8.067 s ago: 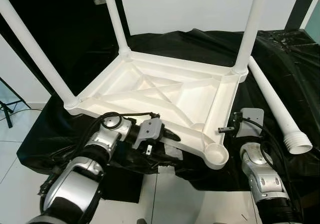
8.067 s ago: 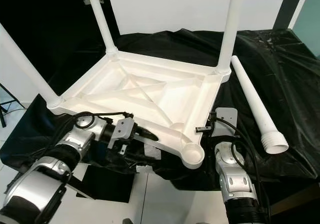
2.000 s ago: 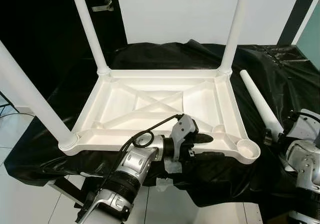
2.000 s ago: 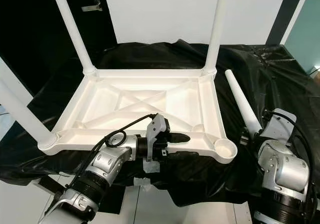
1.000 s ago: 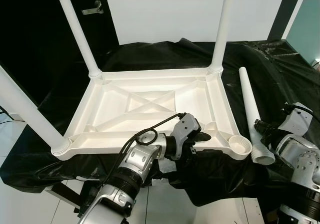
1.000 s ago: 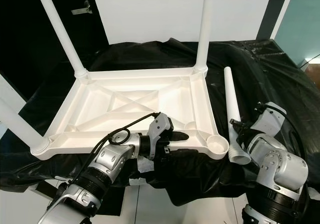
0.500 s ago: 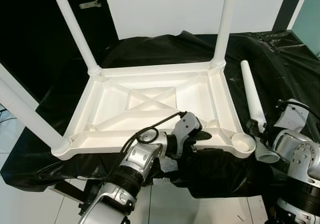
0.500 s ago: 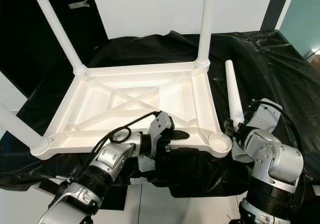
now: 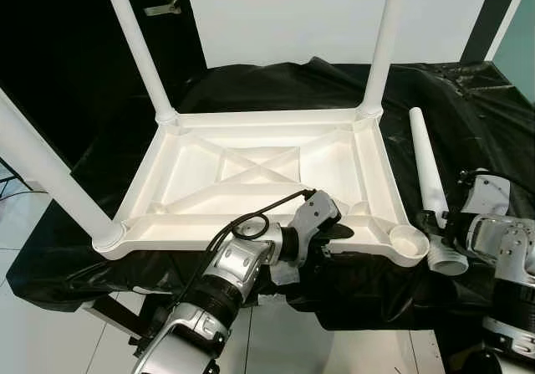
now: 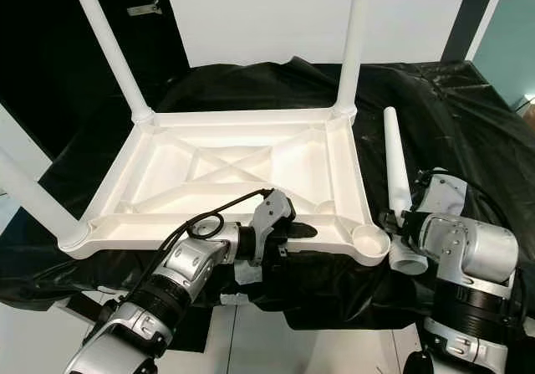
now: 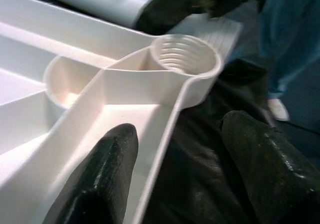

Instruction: Building children table

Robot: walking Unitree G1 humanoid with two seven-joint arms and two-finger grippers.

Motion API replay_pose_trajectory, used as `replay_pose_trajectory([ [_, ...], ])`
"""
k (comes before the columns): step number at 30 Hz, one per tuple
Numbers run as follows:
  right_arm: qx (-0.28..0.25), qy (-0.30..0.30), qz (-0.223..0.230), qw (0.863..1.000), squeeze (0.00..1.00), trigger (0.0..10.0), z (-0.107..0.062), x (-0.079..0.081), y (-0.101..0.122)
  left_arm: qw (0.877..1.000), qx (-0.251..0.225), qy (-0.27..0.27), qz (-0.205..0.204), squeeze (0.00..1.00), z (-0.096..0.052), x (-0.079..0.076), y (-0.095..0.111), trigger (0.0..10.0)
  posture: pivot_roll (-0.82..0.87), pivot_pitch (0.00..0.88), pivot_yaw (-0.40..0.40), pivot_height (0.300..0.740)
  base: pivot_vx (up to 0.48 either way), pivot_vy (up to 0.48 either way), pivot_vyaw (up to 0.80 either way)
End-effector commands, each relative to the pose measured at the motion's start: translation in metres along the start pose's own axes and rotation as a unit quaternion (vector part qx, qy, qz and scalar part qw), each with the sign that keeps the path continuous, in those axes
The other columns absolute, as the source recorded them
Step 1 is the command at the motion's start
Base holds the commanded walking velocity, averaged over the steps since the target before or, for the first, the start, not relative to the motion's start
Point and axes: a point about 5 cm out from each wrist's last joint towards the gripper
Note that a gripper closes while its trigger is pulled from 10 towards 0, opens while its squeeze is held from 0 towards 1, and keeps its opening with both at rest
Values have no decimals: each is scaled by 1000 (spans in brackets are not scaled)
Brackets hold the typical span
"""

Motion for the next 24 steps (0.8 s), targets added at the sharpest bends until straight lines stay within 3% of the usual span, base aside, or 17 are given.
replay_pose_trajectory([
  [1, 99, 19, 8, 995, 0, 0, 14, 10, -41, 1000, 9, 17, -5, 0, -1, 2, -4, 10000, -202, 0, 78, 740, 0, 0, 0],
  [5, 55, 8, 5, 998, 0, 0, 10, 11, -28, 1000, 10, 18, -6, 0, -2, 2, -4, 10000, -204, 0, 82, 740, 0, 0, 0],
  [7, -9, 7, 4, 1000, 0, 0, 2, 13, -7, 1000, 12, 18, -5, 0, -2, 3, -4, 10000, -210, 0, 86, 740, 0, 0, 0],
  [11, -85, 16, 22, 996, 0, 0, -9, 20, 11, 1000, 10, 16, -4, 0, 0, 2, -3, 10000, -217, 0, 90, 740, 0, 0, 0],
  [14, -99, 12, 22, 995, 0, 0, -11, 21, 13, 1000, 9, 15, -4, 0, 0, 2, -3, 10000, -219, 0, 90, 740, 0, 0, 0],
  [16, -158, -34, -10, 987, 0, 0, -21, 23, 21, 1000, -7, 11, -6, 0, 2, 1, 1, 10000, -227, 0, 94, 740, 0, 0, 0],
  [17, -158, -34, -10, 987, 0, 0, -21, 23, 21, 1000, -7, 11, -6, 0, 2, 1, 1, 10000, -227, 0, 94, 740, 0, 0, 0],
  [18, -194, -65, -40, 978, 0, 2471, -26, 25, 25, 1000, -22, 8, -10, 0, 2, 1, 4, 10000, -228, 0, 94, 740, 0, 0, 0],
  [20, -219, -84, -60, 970, 0, 2471, -31, 27, 28, 999, -33, 7, -12, 0, 2, 1, 6, 10000, -228, 0, 94, 740, 0, 0, 0],
  [21, -243, -104, -86, 961, 0, 10000, -35, 29, 31, 998, -51, 3, -20, 0, 2, 1, 10, 10000, -228, 0, 94, 740, 0, 0, 0],
  [22, -243, -104, -86, 961, 0, 10000, -35, 29, 31, 998, -51, 3, -20, 0, 2, 1, 10, 10000, -228, 0, 94, 740, 0, 0, 0],
  [24, -286, -144, -137, 937, 0, 10000, -43, 33, 36, 993, -103, -12, -48, 0, 0, 1, 21, 10000, -238, 0, 94, 740, 0, 0, 0],
])
Point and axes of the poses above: a point about 5 cm out from each wrist's last joint towards the gripper, its own z axis pointing out of the wrist towards the gripper, its own y axis along the axis of the wrist's last joint, x = y × z, and after that the axes turned 6 degrees about -z, right-handed
